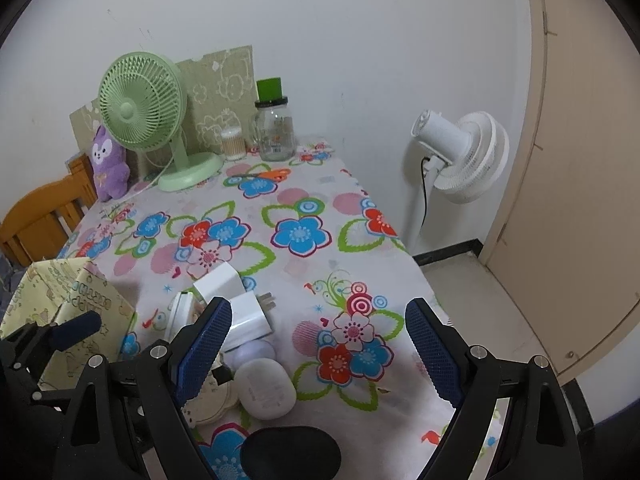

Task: Organize rigid objects
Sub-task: 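Grasp the white power bank with the left gripper while the right gripper grasps the white round case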

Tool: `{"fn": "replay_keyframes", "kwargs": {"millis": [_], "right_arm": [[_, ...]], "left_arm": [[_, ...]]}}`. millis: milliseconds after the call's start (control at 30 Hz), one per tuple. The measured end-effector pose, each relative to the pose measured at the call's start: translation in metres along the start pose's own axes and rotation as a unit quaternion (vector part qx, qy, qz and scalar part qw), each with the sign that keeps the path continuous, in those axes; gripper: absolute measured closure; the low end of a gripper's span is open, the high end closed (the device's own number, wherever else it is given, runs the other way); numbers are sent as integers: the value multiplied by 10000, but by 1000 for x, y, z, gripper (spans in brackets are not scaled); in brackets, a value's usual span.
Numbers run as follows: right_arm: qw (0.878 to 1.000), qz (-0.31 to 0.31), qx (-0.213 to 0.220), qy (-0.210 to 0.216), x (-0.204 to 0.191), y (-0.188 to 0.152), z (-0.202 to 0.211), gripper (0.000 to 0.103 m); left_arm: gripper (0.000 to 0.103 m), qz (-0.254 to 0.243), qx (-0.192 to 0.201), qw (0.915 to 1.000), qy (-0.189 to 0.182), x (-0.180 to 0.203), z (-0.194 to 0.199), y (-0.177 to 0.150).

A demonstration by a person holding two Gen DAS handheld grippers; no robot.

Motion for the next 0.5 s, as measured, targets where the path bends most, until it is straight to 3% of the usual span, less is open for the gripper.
{"fn": "replay_keyframes", "kwargs": {"millis": [500], "right_arm": [[9990, 19, -431, 114, -3, -31, -30, 12]], "left_arm": [[44, 148, -408, 9990, -129, 9, -36, -23]]}}
Point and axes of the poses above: each gripper's, at about its wrist camera, not at the fingertips, and z roughly against the way its jaws point, x to its right, y to its top, the point moved 7 cm from there along -z, roughly the way its jaws point, and after that the axes turned 15 degrees about x, right-handed, at the moved point
